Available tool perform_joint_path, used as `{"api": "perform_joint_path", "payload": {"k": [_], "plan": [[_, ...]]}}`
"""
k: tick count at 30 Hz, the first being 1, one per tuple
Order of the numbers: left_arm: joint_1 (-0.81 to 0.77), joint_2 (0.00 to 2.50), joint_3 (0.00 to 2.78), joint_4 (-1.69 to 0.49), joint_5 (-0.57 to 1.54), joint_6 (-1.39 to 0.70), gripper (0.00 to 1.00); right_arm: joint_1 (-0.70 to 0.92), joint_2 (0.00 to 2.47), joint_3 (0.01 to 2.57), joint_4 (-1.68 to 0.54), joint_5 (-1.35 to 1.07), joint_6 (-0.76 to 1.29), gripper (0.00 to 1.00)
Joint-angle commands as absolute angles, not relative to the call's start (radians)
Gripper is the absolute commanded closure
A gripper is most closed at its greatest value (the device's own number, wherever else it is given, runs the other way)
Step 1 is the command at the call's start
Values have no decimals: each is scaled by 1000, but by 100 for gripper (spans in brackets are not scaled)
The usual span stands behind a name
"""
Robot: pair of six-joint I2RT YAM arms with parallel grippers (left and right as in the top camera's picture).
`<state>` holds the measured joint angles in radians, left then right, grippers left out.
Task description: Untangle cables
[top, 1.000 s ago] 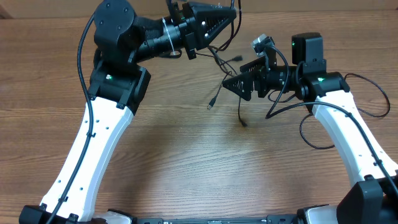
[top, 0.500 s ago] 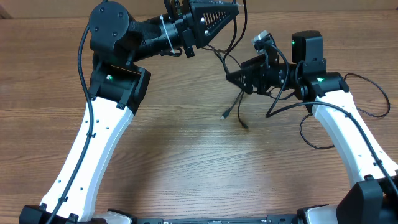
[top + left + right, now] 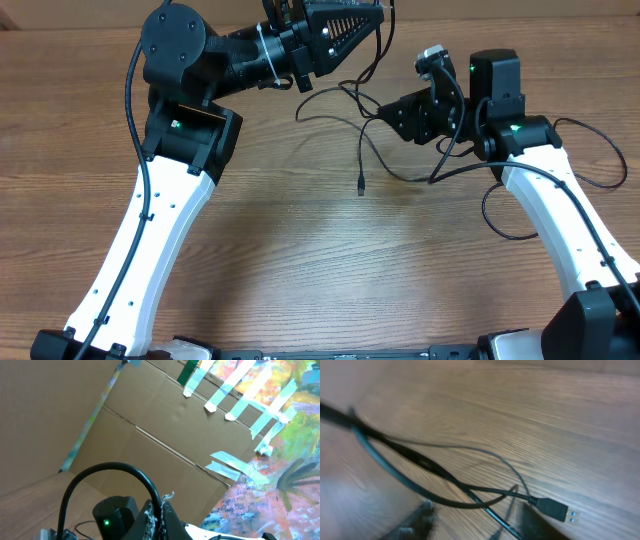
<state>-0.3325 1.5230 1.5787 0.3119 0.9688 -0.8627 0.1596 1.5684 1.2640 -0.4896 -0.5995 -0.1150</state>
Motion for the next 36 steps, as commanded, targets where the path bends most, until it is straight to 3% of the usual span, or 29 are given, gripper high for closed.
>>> {"api": "perform_joint_path", "payload": {"k": [1,6,13,17,22,24,26,29,36], "plan": [[-337,1516,1592,319,977,-868,96,165,1568,1263,-455,-738,-102,37],[-337,1516,1592,319,973,-868,96,165,1568,1263,-432,-853,-102,29],[-337,1516,1592,320,969,-868,96,192,1568,1263,-435,-855,-133,26],[-337,1516,1592,320,969,-868,96,227,1568,1263,-431,-806,-170,21],[-337,1516,1592,319,969,-868,96,266,1568,1263,-431,-706,-170,23],[-337,1516,1592,319,969,-868,96,277,1568,1263,-431,-680,-170,35],[-337,1516,1592,319,969,-868,96,281,1568,1263,-432,-656,-169,63],[-337,1516,1592,307,969,-847,96,280,1568,1263,-443,-608,-168,95],[-321,1516,1592,18,883,-584,96,261,1568,1263,-523,-353,-87,96]]}}
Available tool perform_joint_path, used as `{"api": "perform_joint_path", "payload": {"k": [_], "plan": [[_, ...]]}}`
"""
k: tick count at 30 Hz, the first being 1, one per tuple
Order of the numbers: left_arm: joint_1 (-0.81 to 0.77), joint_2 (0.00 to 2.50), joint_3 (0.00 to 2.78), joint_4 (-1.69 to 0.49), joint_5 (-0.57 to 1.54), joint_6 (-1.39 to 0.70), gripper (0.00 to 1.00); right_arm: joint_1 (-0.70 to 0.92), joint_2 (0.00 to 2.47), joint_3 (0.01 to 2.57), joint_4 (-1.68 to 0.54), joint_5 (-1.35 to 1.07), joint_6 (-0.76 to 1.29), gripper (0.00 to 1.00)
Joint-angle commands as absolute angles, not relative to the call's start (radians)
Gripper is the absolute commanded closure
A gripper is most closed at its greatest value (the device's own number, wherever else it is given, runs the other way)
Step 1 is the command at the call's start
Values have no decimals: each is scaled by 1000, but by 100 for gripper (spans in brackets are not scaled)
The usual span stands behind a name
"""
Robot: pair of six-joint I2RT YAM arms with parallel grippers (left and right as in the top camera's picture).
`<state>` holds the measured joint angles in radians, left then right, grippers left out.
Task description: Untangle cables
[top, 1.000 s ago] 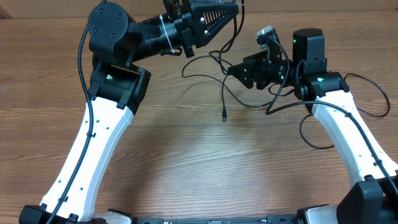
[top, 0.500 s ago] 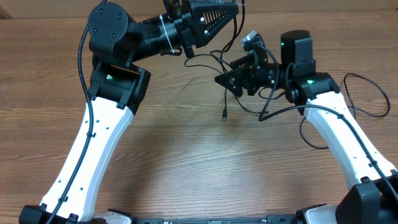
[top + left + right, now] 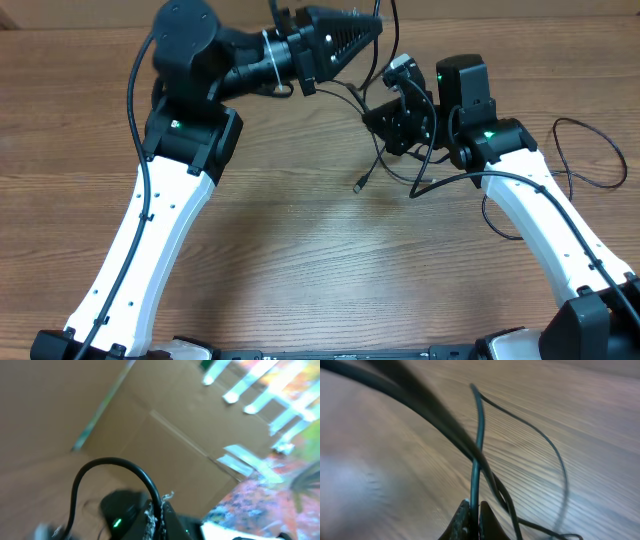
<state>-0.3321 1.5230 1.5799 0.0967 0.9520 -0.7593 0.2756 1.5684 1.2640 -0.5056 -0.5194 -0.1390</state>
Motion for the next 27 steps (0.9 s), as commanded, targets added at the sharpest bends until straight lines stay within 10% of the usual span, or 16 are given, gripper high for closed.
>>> {"api": "perform_joint_path", "payload": {"k": [1,27], "plan": [[-312,1516,1592,-53,838,-532,96,253,1568,1263,-541,-306,-71,96],[-38,1516,1592,-535,460,-289,96,-294,1568,1263,-680,135,312,96]]}}
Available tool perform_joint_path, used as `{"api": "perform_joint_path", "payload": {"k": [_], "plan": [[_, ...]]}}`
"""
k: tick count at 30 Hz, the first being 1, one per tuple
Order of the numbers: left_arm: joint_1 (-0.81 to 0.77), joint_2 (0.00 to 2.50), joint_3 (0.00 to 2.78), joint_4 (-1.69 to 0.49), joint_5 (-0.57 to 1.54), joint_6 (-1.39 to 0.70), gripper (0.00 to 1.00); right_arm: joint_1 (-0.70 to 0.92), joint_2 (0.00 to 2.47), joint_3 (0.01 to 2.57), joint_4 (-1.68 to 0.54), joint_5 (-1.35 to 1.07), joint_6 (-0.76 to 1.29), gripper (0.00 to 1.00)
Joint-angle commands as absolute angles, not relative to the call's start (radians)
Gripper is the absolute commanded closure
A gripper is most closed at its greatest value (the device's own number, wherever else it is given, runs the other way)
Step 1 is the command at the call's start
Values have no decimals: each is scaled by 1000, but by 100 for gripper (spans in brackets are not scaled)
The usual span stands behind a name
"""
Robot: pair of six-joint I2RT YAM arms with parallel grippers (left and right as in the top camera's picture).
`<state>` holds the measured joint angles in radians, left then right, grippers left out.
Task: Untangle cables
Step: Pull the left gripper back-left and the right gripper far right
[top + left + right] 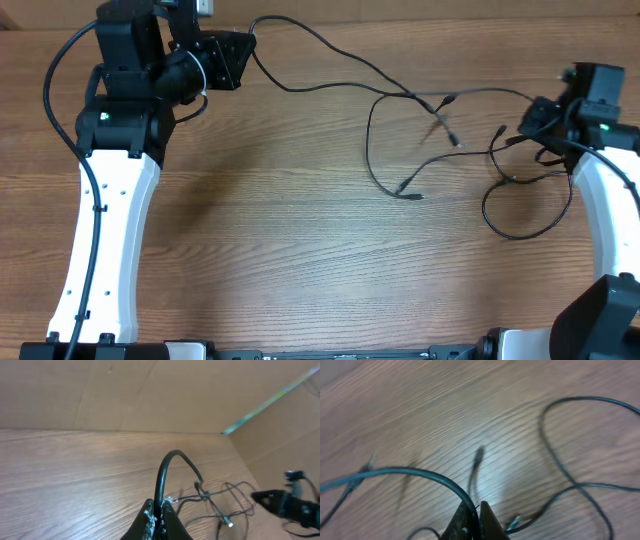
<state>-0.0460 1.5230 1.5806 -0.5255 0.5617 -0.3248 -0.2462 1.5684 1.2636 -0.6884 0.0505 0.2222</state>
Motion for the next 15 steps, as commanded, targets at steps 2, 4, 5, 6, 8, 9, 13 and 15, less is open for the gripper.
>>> {"api": "perform_joint_path", "payload": {"k": [2,4,5,6,8,9,13,15], "plan": [[-38,1516,1592,-558,405,-283,96,-337,1568,1263,-678,145,351,96],[-38,1516,1592,-579,357,-283,96,-381,1568,1263,-675,144,381,96],[-38,1516,1592,-587,336,-283,96,-402,1568,1263,-675,144,399,96],[-38,1516,1592,-593,313,-284,96,-426,1568,1263,-675,142,416,96],[-38,1516,1592,-602,251,-284,96,-467,1568,1263,-676,141,443,96],[-38,1516,1592,-606,221,-284,96,-488,1568,1263,-675,140,454,96],[-38,1516,1592,-621,135,-284,96,-570,1568,1263,-679,135,506,96],[-38,1516,1592,-623,103,-284,96,-609,1568,1263,-683,125,540,96]]}}
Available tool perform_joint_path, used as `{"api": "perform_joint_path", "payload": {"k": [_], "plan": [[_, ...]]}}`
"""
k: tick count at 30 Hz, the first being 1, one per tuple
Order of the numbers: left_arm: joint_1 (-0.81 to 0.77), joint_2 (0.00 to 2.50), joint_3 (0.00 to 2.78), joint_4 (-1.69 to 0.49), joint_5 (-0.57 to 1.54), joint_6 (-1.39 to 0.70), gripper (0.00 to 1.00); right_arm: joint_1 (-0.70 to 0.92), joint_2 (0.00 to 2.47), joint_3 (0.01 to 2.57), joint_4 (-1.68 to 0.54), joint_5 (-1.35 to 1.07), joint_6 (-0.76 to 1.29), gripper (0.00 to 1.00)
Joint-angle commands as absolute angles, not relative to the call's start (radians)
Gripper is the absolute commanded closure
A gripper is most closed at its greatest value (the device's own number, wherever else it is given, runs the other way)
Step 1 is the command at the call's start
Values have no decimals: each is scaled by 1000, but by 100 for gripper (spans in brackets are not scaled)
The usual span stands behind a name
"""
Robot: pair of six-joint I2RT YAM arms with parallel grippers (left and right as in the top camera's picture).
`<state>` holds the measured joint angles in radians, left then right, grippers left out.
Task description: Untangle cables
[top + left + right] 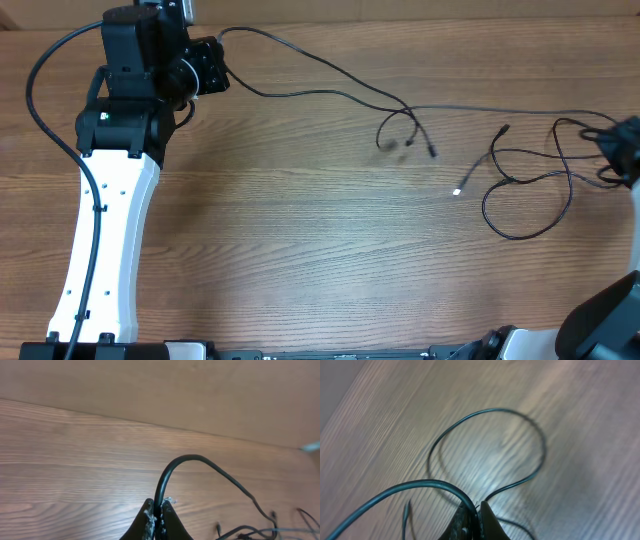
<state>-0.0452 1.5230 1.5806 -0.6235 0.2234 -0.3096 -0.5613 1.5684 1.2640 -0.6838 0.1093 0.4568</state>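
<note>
In the overhead view my left gripper at the back left is shut on a thick black cable. That cable runs right to loose plug ends mid-table. At the right edge my right gripper is shut on a thinner black cable that lies in loops with a white-tipped plug. A thin grey strand runs between the two bunches. In the left wrist view the cable arches out of the left gripper. The right wrist view shows the right gripper pinching its cable.
Wooden table with a cardboard wall along the back. The white left arm stretches down the left side. A cable loop lies on the wood beyond the right fingers.
My right gripper has moved further right, to the table's edge. The loop that lay mid-table is gone, and the cables now lie as a left strand and a right bunch.
Both grippers were close together at the back middle, each shut on cable in one tangle, the left one raised toward the wall. Later they stood far apart at back left and right with cables stretched between. Now they are wider still and the bunches lie apart.
</note>
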Motion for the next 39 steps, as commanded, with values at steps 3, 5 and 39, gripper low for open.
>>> {"api": "perform_joint_path", "payload": {"k": [3,5,39], "plan": [[-38,1516,1592,-625,63,-286,96,-657,1568,1263,-690,112,587,96],[-38,1516,1592,-625,33,-292,96,-686,1568,1263,-692,111,624,96],[-133,1516,1592,-643,650,-196,96,-748,1568,1263,-362,-646,359,70]]}}
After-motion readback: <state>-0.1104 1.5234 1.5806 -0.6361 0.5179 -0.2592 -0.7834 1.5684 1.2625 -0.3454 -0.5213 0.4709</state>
